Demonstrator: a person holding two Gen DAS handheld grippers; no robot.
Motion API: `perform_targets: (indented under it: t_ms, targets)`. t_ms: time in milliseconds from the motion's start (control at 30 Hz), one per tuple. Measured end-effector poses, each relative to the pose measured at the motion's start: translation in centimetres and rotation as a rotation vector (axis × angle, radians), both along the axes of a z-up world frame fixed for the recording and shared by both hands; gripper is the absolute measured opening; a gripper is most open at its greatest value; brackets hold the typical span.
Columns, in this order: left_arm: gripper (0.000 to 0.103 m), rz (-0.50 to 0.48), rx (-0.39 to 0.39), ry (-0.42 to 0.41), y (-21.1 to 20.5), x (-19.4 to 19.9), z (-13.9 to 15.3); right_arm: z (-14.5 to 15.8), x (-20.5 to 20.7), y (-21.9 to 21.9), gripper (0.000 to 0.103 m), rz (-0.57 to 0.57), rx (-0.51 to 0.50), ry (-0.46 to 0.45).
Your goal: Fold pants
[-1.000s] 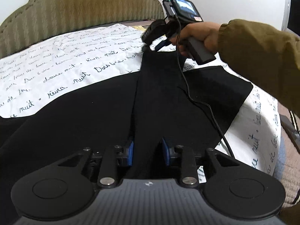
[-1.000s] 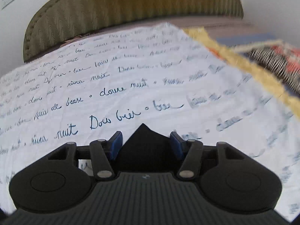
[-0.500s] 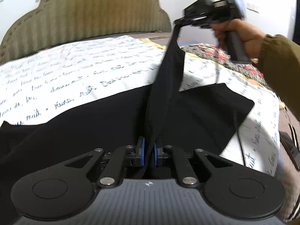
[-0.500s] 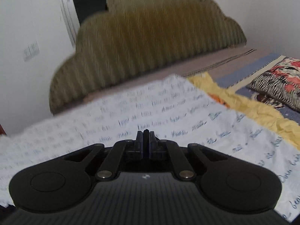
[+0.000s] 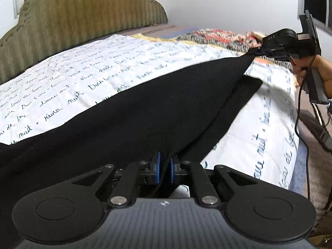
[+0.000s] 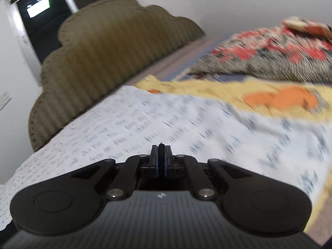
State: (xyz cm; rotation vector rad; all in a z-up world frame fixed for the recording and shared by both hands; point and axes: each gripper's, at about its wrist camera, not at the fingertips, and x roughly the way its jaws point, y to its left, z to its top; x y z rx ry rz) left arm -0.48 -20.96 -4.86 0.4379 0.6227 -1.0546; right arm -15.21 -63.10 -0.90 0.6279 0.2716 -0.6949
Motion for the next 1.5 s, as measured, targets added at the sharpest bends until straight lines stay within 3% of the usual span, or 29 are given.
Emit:
perform_targets:
  t_ms: [133, 433, 467, 533, 633, 800, 833, 867, 900, 933, 967, 1033, 1167, 1300, 1500]
  targets:
    - [0.009, -0.029, 0.022, -0.064, 0.2, -1.4, 0.0, -2.6, -1.2, 0.4, 0.006, -0.047, 0.027, 0.017]
    - [0.009, -0.053, 0.067, -0.11, -0.1, -2.2, -0.5, -4.1, -2.2, 1.9, 0.006, -0.092, 0.004, 0.085]
    - [0.009, -0.057, 0.07, -0.119, -0.2, -2.4, -0.4, -4.4, -1.9, 1.8, 0.007, -0.089, 0.006, 0.127]
    - [0.01, -0.075, 0.067, -0.136, 0.0, -2.9, 0.1, -4.4, -1.8, 2.0, 0.024, -0.15, -0.041, 0.203]
    - [0.01, -0.088, 0.044, -0.105, 0.4, -2.8, 0.7, -3.0, -3.3, 2.8, 0.026, -0.226, -0.128, 0.193]
    - [0.01, -0.057, -0.01, 0.018, 0.6, -1.3, 1.6, -2.1, -1.3, 4.1, 0.032, 0.015, -0.131, 0.111]
    - [0.01, -0.057, -0.016, 0.032, 0.8, -1.1, 1.7, -2.5, -0.6, 4.1, 0.039, 0.05, -0.109, 0.123]
    - [0.01, -0.056, -0.017, 0.039, 1.0, -1.2, 1.7, -3.2, 0.3, 4.0, 0.039, 0.078, -0.076, 0.165]
    - [0.01, -0.056, -0.012, 0.04, 1.2, -1.2, 1.8, -4.1, 0.9, 3.7, 0.038, 0.088, -0.058, 0.218]
    - [0.01, -0.064, -0.006, 0.038, 1.5, -1.2, 1.8, -4.9, 1.1, 3.5, 0.029, 0.065, -0.063, 0.256]
    - [0.01, -0.077, 0.008, 0.035, 1.5, -1.4, 1.8, -5.1, 1.0, 3.6, 0.027, 0.045, -0.066, 0.26]
    - [0.01, -0.106, 0.044, 0.031, 1.6, -1.7, 1.7, -4.6, 0.1, 4.2, 0.039, -0.005, -0.075, 0.2]
    - [0.01, -0.126, 0.025, 0.026, 2.4, -2.0, 1.8, -3.0, 0.6, 6.2, 0.041, 0.033, -0.139, 0.176]
    - [0.01, -0.048, 0.014, 0.024, 3.0, -1.3, 1.9, -1.4, 4.8, 9.1, 0.041, 0.258, -0.132, 0.123]
    - [0.01, 0.147, 0.056, -0.028, 5.9, 1.2, 2.0, 1.7, 15.4, 16.5, 0.041, 0.67, -0.222, 0.081]
